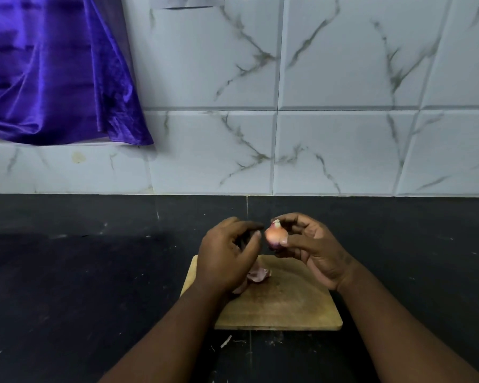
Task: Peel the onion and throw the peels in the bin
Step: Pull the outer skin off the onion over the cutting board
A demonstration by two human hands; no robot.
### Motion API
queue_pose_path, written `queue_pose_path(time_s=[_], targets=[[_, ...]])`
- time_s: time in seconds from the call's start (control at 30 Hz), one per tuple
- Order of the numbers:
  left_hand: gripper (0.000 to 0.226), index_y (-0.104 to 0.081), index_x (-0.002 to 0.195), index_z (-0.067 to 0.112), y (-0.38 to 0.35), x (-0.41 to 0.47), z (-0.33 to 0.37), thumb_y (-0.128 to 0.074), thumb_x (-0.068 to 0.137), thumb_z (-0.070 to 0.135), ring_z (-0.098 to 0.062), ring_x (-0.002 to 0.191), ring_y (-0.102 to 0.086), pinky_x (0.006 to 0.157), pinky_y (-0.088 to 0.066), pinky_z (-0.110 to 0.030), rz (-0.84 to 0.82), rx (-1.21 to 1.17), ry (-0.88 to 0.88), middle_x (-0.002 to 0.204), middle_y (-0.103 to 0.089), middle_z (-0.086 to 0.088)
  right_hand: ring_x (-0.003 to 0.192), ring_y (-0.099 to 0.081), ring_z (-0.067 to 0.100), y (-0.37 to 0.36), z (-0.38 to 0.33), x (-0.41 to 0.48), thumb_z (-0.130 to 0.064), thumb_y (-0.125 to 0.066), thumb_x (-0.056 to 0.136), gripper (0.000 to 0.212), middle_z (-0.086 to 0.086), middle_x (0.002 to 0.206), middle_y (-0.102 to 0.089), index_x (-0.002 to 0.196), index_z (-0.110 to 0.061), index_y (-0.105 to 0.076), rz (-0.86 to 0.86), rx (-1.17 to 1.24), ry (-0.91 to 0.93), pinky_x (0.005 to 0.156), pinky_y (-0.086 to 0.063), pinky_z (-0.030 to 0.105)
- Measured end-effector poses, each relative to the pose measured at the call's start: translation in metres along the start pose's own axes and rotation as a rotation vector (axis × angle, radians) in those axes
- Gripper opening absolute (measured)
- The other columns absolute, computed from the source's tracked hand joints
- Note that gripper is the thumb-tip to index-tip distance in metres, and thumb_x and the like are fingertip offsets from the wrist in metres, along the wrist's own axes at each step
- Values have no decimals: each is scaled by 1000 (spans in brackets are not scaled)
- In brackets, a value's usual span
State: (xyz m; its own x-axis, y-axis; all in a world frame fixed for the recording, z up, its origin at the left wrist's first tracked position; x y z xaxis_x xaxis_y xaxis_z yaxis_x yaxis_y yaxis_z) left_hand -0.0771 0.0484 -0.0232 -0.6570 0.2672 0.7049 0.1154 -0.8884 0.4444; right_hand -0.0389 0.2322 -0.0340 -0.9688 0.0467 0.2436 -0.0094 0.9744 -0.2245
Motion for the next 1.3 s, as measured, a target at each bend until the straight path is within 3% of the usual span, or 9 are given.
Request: queue_pose_path(time_s=[0.1, 0.27, 0.53, 0.67, 0.87, 1.07, 1.13, 1.3], targets=[[19, -82, 113, 22, 0, -1, 7, -76, 95, 26, -5, 87, -70, 72, -57, -23, 3, -80, -71, 94, -74, 14, 100, -73, 31, -2, 0, -2, 6, -76, 77, 36, 18, 113, -74, 110, -7, -73, -26, -68, 25, 80, -63, 39], [10, -84, 100, 19, -2, 1, 6, -79, 93, 14, -7, 86, -71, 72, -57, -23, 31, -140, -55, 91, -75, 12, 99, -73, 31, -4, -2, -3, 12, -79, 76, 37, 18, 110, -76, 105, -10, -76, -23, -126, 55, 89, -62, 43], [10, -82, 93, 15, -3, 1, 5, -80, 90, 5, -11, 85, -73, 72, -59, -24, 56, -198, -20, 88, -75, 7, 102, -73, 32, -6, -3, -3, 3, -89, 66, 43, 18, 111, -76, 105, -11, -78, -27, -184, 86, 91, -60, 45], [12, -79, 92, 16, -2, 1, 6, -79, 90, 4, -10, 83, -69, 71, -53, -17, 67, -174, -32, 88, -72, 8, 108, -73, 33, -5, -2, -4, 0, -83, 71, 44, 18, 115, -76, 114, -5, -74, -38, -178, 83, 92, -60, 42], [8, -78, 95, 14, -5, 0, 2, -75, 94, 7, -12, 87, -70, 74, -59, -30, 71, -218, -21, 92, -73, 6, 115, -69, 42, -5, 0, -2, 4, -78, 74, 48, 24, 120, -73, 121, 1, -69, -35, -118, 76, 97, -59, 46], [6, -79, 96, 14, -4, 0, 6, -79, 92, 9, -11, 87, -70, 74, -58, -27, 61, -219, -34, 91, -74, 7, 112, -71, 38, -3, -1, -1, 6, -79, 73, 45, 24, 118, -74, 118, 0, -71, -28, -85, 53, 90, -61, 38], [6, -77, 95, 15, -5, -1, 5, -78, 93, 9, -11, 86, -69, 72, -58, -28, 53, -229, -16, 90, -72, 7, 114, -70, 39, -4, 1, -1, 4, -75, 75, 44, 25, 119, -73, 118, 1, -71, -33, -96, 51, 96, -59, 43], [9, -68, 93, 22, -10, -2, 4, -71, 97, 14, -13, 83, -62, 67, -52, -28, 12, -204, 24, 89, -64, 9, 118, -68, 39, -7, 1, -2, -1, -87, 70, 51, 19, 121, -74, 119, -4, -71, -45, -192, 61, 101, -56, 51]])
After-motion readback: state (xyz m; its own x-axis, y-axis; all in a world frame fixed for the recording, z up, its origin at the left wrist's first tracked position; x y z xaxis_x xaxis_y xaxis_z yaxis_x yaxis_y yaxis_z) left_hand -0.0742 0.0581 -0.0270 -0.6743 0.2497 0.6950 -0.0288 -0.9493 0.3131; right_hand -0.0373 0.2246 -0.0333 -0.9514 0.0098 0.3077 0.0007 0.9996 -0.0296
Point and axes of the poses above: each hand's wrist, its own x-axis towards the middle knuckle, its own y-axis out of the back of the hand, z = x × y, the point moved 5 cm from there along x, towards the middle knuckle
